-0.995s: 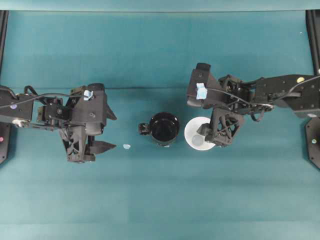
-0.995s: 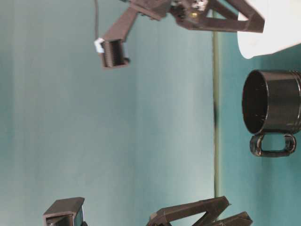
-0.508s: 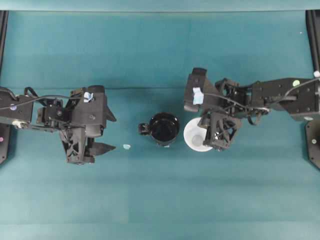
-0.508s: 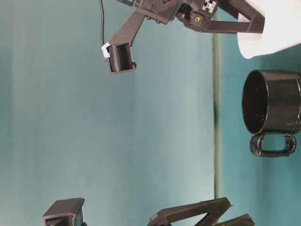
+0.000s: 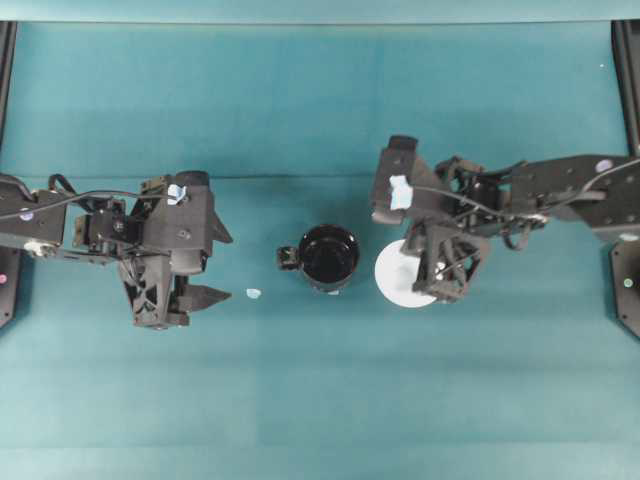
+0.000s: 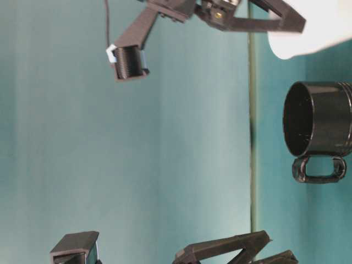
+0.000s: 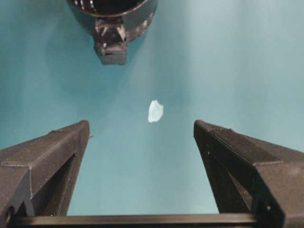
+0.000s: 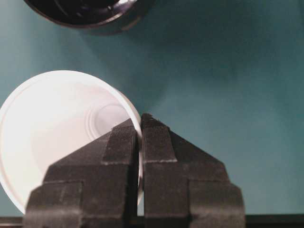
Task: Put a paper cup into the cup holder on your left arm.
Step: 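Lift the white cup and carry it left toward the black mug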
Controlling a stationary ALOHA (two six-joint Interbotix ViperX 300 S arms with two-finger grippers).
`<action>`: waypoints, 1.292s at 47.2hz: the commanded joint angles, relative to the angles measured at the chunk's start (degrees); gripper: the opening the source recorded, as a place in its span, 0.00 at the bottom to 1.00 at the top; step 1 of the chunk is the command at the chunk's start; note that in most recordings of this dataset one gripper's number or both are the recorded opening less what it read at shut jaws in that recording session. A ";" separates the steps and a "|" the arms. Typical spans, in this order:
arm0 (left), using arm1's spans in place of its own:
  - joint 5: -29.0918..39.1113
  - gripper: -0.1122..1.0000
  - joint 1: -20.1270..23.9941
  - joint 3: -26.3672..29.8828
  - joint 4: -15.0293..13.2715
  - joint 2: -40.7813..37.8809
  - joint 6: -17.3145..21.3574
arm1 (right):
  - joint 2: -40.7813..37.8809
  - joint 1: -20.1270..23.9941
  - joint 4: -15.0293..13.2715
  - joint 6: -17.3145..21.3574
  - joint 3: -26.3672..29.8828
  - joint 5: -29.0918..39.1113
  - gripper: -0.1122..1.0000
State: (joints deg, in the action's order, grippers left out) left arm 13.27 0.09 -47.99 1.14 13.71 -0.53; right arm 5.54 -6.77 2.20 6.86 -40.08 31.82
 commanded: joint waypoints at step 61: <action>-0.44 0.95 -0.18 0.70 0.09 0.26 -0.62 | -6.06 -3.16 6.15 0.53 18.90 3.25 0.07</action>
State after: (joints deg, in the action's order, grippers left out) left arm 13.18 0.18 -47.99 1.05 13.71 -1.14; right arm -0.09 -10.11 8.26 7.29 -22.50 36.30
